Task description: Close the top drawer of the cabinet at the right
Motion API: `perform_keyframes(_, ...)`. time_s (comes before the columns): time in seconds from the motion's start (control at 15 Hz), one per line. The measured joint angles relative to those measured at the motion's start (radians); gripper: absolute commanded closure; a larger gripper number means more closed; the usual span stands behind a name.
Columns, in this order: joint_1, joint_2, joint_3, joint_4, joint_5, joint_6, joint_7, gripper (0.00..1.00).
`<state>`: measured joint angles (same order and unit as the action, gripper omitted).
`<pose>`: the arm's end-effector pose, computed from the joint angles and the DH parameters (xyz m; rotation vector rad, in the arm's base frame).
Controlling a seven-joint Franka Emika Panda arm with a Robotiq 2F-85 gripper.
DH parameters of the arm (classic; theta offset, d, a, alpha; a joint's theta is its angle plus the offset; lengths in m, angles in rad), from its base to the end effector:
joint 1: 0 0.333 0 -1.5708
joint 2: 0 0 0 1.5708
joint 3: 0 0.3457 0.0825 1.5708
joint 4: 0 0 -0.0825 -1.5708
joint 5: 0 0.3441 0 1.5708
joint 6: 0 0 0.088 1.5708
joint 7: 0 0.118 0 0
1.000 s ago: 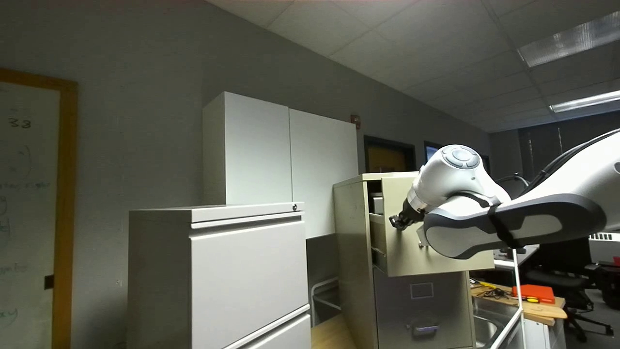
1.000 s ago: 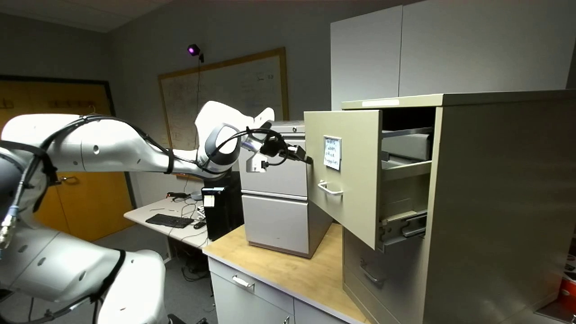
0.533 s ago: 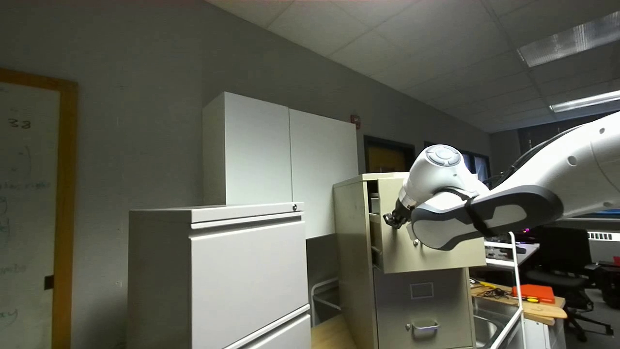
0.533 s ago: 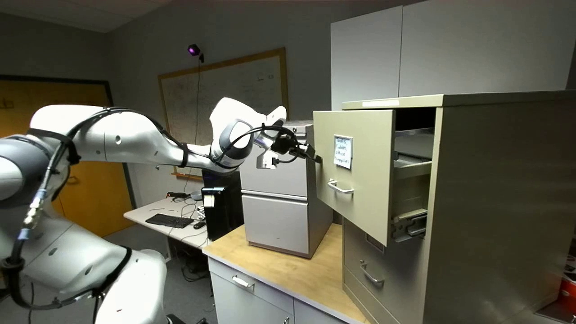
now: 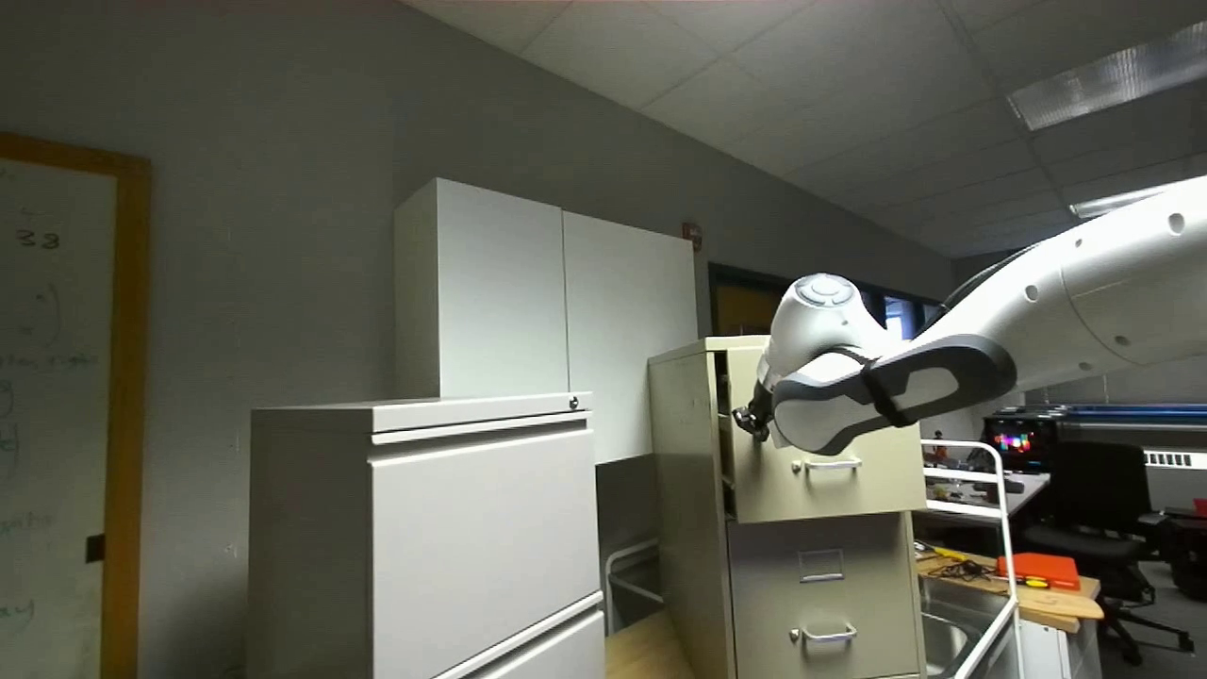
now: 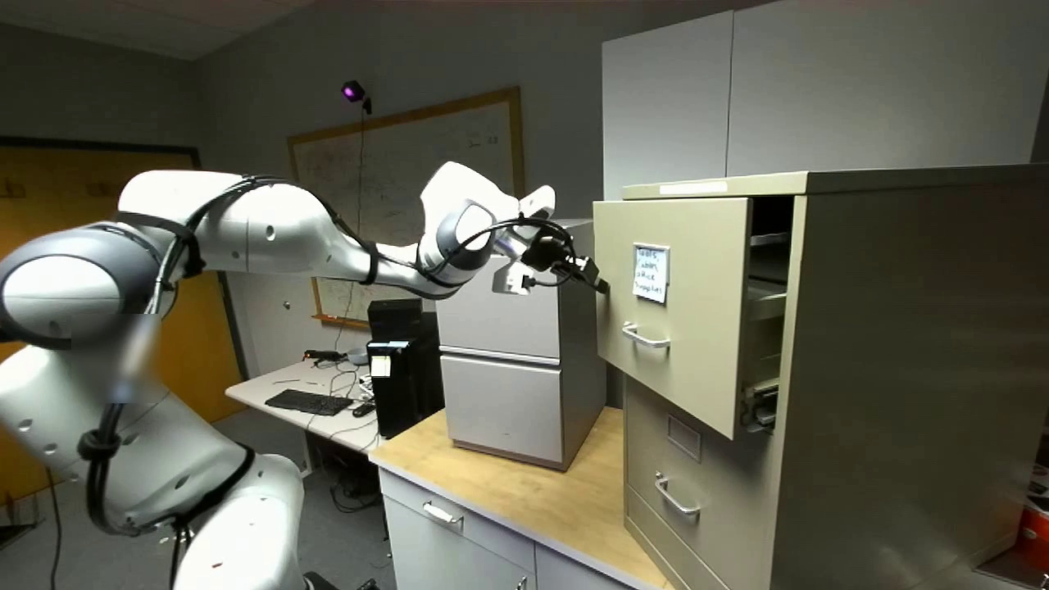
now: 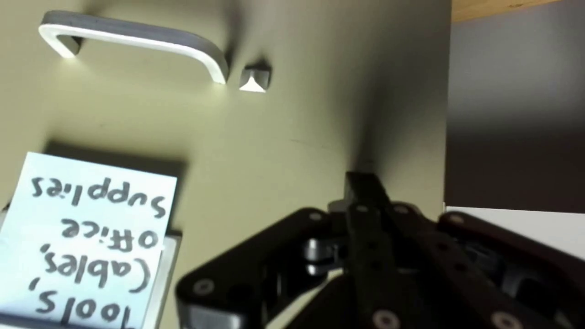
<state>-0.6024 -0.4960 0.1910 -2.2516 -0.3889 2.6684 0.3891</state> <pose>0.3902 -0.1354 0.6844 2.3873 -0.6296 1.1687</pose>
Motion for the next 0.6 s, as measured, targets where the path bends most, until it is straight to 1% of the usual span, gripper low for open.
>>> perform_keyframes(0.27,0.035,0.059,-0.025,0.08,0.0,-0.08,0.021,1.0)
perform_keyframes(0.6,0.121,0.135,-0.097,0.183,0.001,-0.172,0.039,1.0)
